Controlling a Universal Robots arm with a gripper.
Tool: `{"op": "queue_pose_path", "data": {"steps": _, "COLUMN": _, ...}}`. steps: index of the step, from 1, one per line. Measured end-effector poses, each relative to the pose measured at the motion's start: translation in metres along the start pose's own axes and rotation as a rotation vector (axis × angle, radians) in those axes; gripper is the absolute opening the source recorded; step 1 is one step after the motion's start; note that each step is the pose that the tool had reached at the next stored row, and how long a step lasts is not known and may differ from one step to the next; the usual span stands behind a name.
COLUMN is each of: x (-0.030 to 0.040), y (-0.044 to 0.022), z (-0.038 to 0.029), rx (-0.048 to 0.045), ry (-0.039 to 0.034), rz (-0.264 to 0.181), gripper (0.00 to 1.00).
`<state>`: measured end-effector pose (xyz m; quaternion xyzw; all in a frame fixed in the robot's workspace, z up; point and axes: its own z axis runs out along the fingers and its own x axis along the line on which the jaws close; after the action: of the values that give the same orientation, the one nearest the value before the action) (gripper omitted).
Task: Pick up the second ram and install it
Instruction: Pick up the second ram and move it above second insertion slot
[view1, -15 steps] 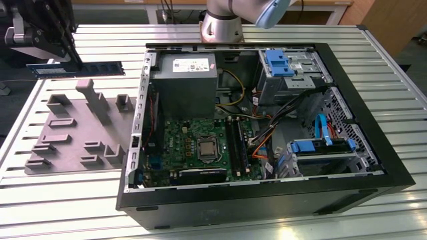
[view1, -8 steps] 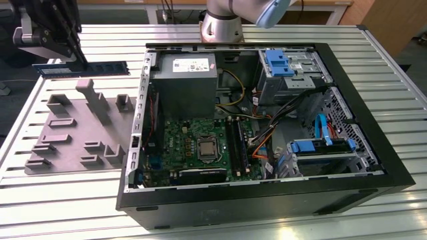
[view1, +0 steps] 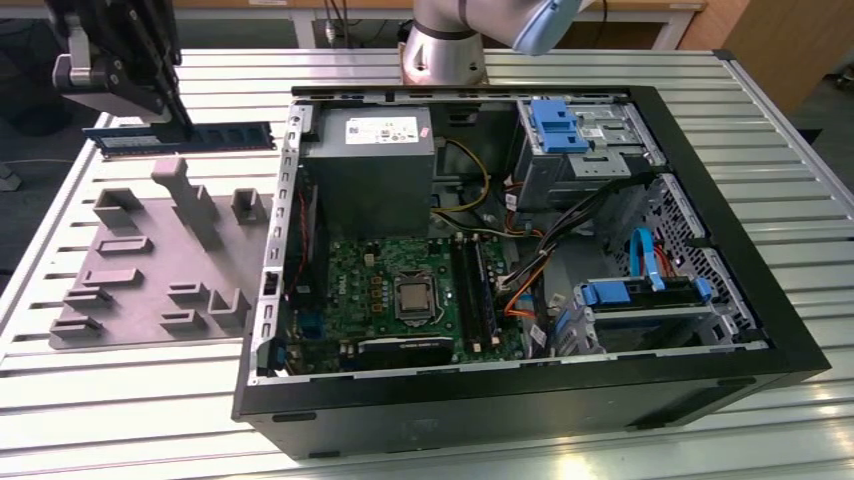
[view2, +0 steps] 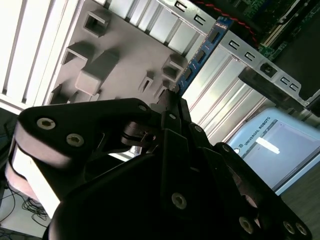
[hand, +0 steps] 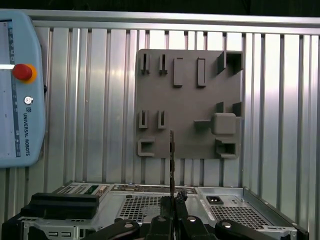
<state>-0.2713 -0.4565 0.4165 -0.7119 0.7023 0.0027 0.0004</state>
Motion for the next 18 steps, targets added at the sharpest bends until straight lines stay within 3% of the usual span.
{"op": "queue_pose_path", "data": {"steps": 11, "x": 0.0003, "y": -0.0249, "z": -0.0001, "rx": -0.0001, "ry": 0.0, "rz": 0.0, "gripper": 0.14}}
{"op": "queue_pose_path", "data": {"steps": 18, "x": 0.0005, "y": -0.0356, "z": -0.0001, "rx": -0.0001, "ry": 0.0, "rz": 0.0, "gripper": 0.14}}
